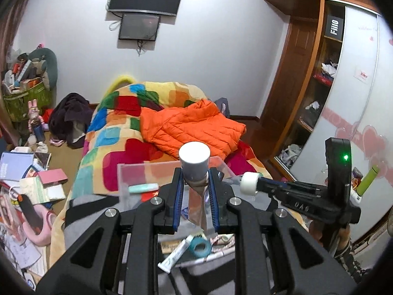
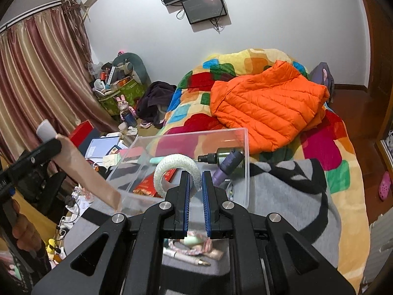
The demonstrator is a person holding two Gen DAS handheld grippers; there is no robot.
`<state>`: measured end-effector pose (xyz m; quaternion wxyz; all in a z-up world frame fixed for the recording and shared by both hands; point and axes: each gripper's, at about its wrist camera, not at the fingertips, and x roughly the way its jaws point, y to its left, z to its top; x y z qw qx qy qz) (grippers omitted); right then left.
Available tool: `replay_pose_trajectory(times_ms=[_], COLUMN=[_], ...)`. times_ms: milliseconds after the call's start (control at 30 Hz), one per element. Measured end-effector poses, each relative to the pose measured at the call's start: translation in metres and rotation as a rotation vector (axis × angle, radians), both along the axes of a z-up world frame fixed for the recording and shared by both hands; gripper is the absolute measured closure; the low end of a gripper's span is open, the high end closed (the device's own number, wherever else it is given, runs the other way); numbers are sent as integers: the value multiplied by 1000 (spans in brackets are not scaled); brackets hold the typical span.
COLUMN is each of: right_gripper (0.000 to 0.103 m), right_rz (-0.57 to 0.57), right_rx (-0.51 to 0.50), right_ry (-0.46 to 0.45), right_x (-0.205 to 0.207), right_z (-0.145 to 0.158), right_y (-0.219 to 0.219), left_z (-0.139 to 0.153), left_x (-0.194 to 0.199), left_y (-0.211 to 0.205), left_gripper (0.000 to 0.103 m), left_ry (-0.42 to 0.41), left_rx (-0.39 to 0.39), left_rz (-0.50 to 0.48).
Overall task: Organize objects
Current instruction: 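Drop the beige tube and the white tape roll into the clear box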
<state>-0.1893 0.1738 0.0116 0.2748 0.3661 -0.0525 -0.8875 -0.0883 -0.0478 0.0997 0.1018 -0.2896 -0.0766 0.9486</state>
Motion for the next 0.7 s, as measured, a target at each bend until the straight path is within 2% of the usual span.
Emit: replay_pose_trajectory(times_ms=[100,367,600,700], right_gripper=[94,94,93,85], right_rz=[-5,17,56,75], right_rx=[28,115,158,159], right_ry=[-14,-98,-115,-115], right_x=[-10,-30,-30,-27], right_z=[-8,-48,-55,-52], right_y=[-8,-27,-33,-34], left_z=[-10,-55,-83,-89], left_x=[-25,-65,-66,-61], left_y=[4,2,-11,-17], left_gripper=[84,84,84,83], left_ry=[-30,-119,-208,-226], left_rx=[-16,22,34,30], left_rz=[18,44,59,63])
